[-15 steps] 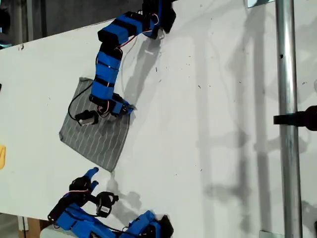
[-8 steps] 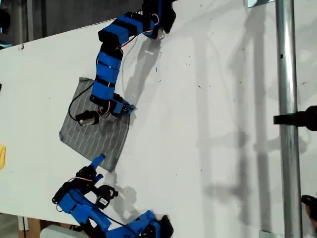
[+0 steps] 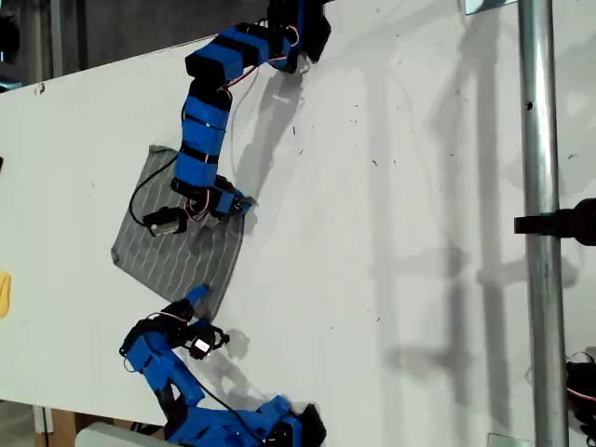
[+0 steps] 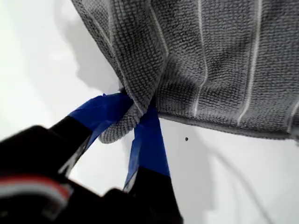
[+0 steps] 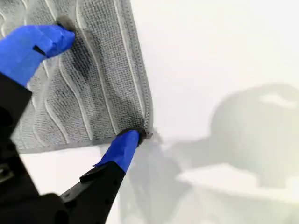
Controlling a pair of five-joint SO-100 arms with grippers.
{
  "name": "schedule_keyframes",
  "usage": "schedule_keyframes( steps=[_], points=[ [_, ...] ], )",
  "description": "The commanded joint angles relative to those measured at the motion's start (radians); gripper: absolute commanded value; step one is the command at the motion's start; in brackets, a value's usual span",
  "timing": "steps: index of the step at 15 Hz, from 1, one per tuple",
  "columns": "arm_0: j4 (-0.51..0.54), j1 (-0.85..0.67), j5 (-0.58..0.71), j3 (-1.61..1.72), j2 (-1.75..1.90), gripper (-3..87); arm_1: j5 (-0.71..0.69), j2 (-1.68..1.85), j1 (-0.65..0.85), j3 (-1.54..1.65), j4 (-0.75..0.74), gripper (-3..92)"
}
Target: Grasp corners of a towel and fold twice.
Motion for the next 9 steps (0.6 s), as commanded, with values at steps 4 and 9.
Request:
schedule_keyframes(
  steps=[4, 9],
  points=[
    [0.023, -0.046, -0.017, -0.080, -0.058, 6.1, 0.021, 0.067, -0.032, 0.015, -0.023, -0.3],
    [0.020, -0.012, -0.038, -0.078, -0.046, -2.8, 0.031, 0.071, -0.028, 0.034, -0.026, -0.3]
  ],
)
